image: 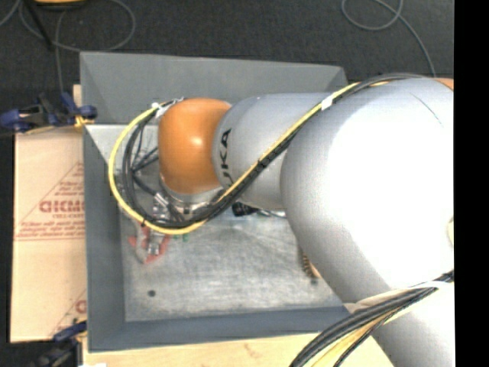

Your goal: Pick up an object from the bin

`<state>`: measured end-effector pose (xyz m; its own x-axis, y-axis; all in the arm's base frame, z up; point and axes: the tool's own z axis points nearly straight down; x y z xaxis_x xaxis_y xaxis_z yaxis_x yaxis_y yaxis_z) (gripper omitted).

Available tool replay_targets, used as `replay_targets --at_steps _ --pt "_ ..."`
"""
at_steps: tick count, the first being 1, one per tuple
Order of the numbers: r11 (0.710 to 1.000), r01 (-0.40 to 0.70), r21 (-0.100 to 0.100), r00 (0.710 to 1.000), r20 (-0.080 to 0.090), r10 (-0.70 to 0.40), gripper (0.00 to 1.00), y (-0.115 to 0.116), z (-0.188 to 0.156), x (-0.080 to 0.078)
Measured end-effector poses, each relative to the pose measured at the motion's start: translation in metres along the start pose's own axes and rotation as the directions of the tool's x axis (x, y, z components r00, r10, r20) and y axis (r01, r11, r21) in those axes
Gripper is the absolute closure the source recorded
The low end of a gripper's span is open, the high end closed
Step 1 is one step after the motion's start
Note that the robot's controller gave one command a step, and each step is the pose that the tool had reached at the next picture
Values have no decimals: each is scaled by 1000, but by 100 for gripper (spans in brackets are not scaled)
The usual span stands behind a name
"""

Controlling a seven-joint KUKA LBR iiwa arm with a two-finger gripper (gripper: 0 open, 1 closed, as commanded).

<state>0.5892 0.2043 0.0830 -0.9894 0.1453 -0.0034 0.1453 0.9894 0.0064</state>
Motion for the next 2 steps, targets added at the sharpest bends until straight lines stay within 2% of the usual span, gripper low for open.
replay_targets --at_steps 1,2 --pt "1000 -1 0 1000 0 1 100 0 0 0" --pt "1000 4 5 1000 -5 -4 100 -9 -32 -2"
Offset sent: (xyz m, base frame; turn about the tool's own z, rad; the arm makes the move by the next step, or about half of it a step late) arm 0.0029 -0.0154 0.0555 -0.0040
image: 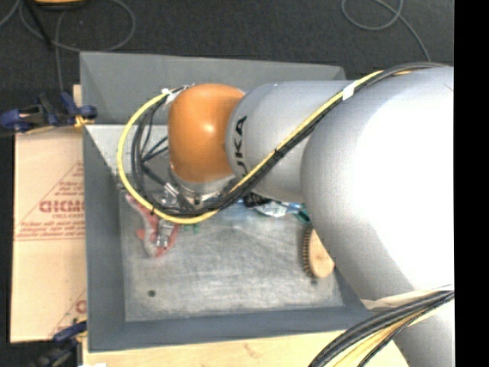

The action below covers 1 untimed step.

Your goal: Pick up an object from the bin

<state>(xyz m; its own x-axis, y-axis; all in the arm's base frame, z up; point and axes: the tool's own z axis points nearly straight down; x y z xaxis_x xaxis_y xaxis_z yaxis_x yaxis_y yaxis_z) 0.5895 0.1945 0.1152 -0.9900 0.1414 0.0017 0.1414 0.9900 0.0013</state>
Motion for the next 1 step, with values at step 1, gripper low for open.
replay_targets --at_steps 1 --pt "1000 -25 1 1000 1 25 100 -10 -66 4"
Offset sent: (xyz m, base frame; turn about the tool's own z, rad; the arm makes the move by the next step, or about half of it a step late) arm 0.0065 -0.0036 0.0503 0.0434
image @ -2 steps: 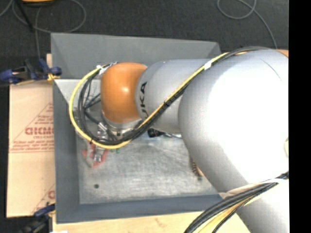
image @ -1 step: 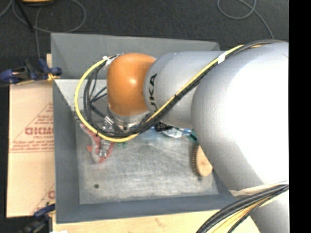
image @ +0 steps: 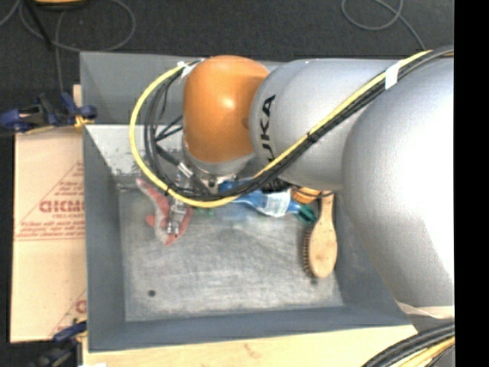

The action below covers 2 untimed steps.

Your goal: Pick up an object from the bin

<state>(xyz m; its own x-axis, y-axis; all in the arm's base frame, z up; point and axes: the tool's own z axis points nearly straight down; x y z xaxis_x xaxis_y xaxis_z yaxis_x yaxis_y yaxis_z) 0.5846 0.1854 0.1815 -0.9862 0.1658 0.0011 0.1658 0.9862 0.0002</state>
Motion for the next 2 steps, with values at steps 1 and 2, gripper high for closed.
replay_targets --at_steps 1,2 --pt "1000 -5 -5 1000 9 5 100 2 -30 -4" --pt "997 73 0 997 4 -73 100 -7 -20 -9"
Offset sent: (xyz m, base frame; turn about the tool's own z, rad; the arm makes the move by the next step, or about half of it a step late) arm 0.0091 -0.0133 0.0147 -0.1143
